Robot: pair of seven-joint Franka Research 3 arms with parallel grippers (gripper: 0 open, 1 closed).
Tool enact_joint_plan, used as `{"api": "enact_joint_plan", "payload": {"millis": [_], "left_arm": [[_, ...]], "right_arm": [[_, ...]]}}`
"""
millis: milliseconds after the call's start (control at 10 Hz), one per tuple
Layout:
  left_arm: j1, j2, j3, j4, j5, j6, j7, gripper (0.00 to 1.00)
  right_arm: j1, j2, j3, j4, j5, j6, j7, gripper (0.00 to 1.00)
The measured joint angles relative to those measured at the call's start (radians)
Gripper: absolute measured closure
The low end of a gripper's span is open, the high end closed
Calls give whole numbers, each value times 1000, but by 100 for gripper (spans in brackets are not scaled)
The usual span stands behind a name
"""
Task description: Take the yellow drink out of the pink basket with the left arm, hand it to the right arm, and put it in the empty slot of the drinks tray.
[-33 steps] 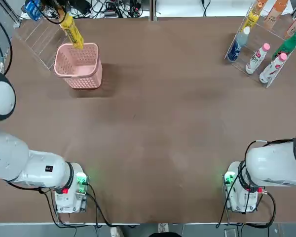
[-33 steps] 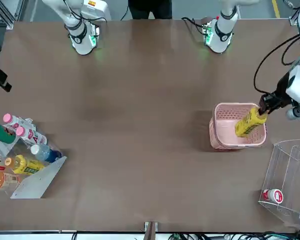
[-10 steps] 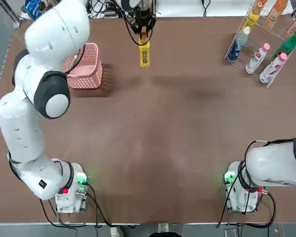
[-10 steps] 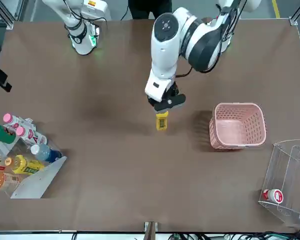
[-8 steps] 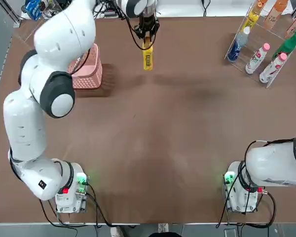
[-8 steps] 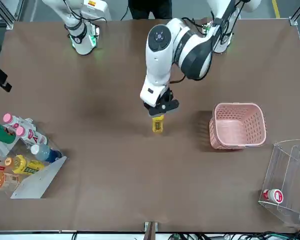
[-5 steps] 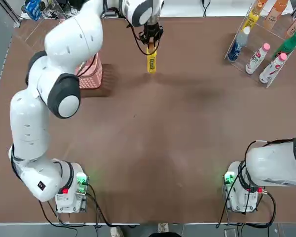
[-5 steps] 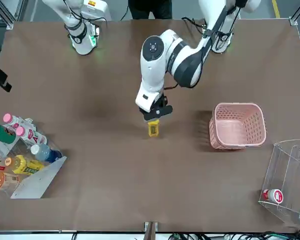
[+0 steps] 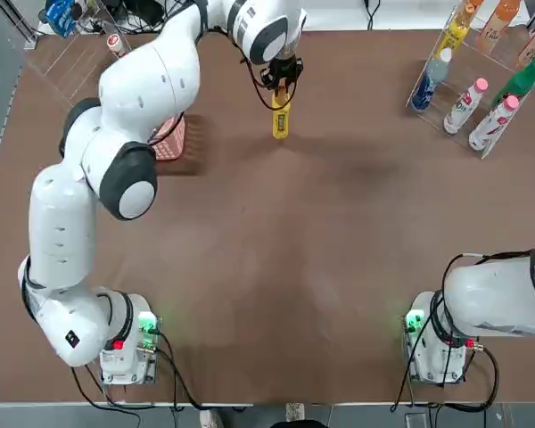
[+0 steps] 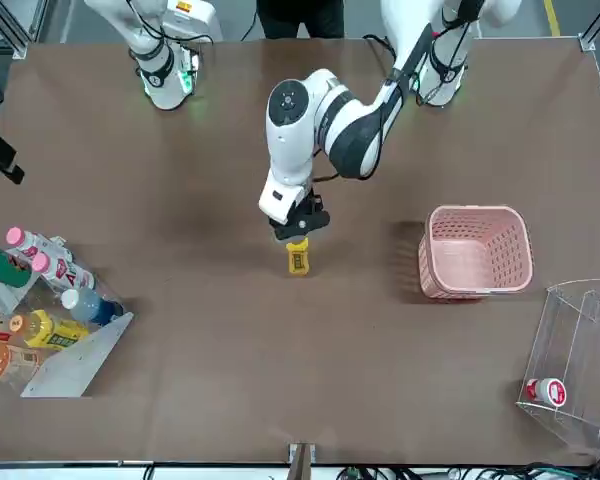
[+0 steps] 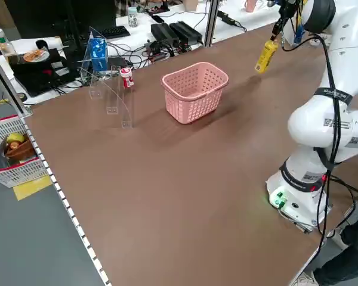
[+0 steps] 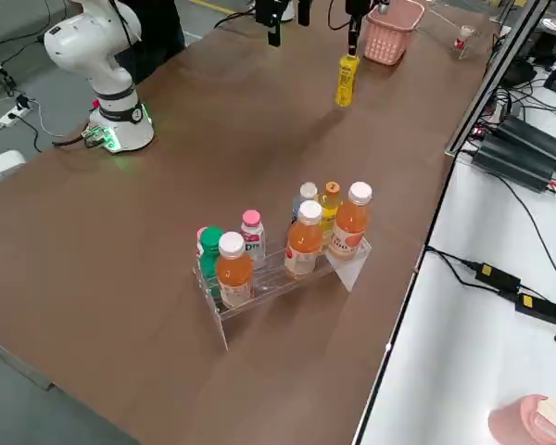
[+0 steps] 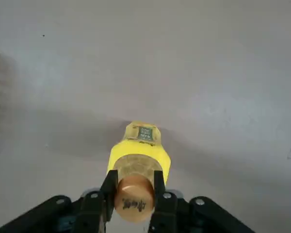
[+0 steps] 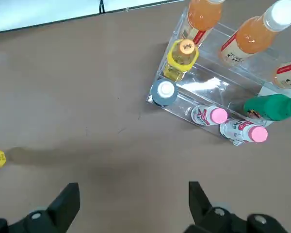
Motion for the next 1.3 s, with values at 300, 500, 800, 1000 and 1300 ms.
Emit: {"api": "enact_joint_plan", "payload": {"millis": [300,500,800,1000,1300], "left_arm": [[-42,24,43,0,0,30,-18,66],[-43,37,51,0,0,62,-22,66],[-42,46,54,0,0,80,-22,66],[-41,48,55,0,0,81,-22,66],[-40,49,55,12,0,86,-22,49]], "right_arm": [[17,0,5,0,0,-3,0,1],[26,0,6,0,0,-3,0,1],[37,0,7,0,0,-18,0,1],[46,0,7,-1,-3,-53,0,1],[45,1,3,-1,-42,-118,0,1]]}}
